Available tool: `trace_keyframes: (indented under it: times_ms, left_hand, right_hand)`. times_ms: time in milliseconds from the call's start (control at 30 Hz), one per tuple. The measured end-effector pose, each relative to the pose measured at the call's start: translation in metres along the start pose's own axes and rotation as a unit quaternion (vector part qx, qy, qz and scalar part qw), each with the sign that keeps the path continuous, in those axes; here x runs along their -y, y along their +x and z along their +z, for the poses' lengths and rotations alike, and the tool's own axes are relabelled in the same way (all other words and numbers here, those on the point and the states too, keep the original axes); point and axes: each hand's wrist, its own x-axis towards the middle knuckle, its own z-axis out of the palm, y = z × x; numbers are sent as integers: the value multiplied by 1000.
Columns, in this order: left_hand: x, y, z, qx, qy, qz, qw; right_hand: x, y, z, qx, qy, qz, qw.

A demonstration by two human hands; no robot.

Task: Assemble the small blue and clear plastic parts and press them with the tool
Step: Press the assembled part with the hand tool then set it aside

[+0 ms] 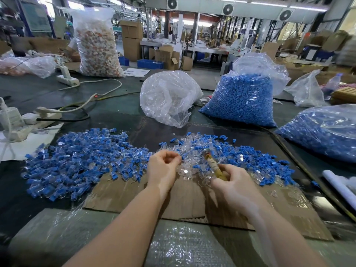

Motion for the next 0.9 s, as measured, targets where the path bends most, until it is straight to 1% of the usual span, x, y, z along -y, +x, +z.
trace_keyframes:
  times_ms: [33,67,133,200,267,400,433,500,600,633,733,800,900]
  left_hand:
    - [-2,3,-6,-29,73,52,996]
    - [-5,7,-14,-60,146,91,983]
    - [-8,17,-32,-124,275,135,944]
    - [-5,27,-51,-159,368,158,902]
    - [0,33,-64,-158,436,154,872]
    - [7,36,-69,-139,518,129,834]
    - [8,34,-66,-136,520,135,832]
    - [8,30,-56,-120,492,162,847]
    - [6,18,-31,-37,394,212,894]
    - [6,13,-22,-4,371,222,902]
    - [12,3,-1,63,369,223,900]
    - [18,-2,7,69,366,202,906]
    - [23,-6,12,53,350,191,915]
  right_hand:
    - [-6,3,-3,-17,-37,-1,999]
    - [-12,5,-6,-32,-77,1,996]
    - [-24,8,-12,-63,-162,11,985]
    - [-35,9,-16,-94,-230,26,968]
    - [-44,9,-19,-113,-267,42,956]
    - [-56,9,-19,-116,-320,67,938]
    - [-58,9,-19,-119,-330,68,934]
    - [-61,8,-17,-122,-346,66,928]
    - [-62,7,-15,-120,-368,71,919]
    - [-61,7,-15,-118,-374,75,917]
    - [-56,5,-14,-115,-401,88,904]
    - [-50,5,-13,-137,-409,76,899]
    - [-37,8,-5,-191,-356,-13,915]
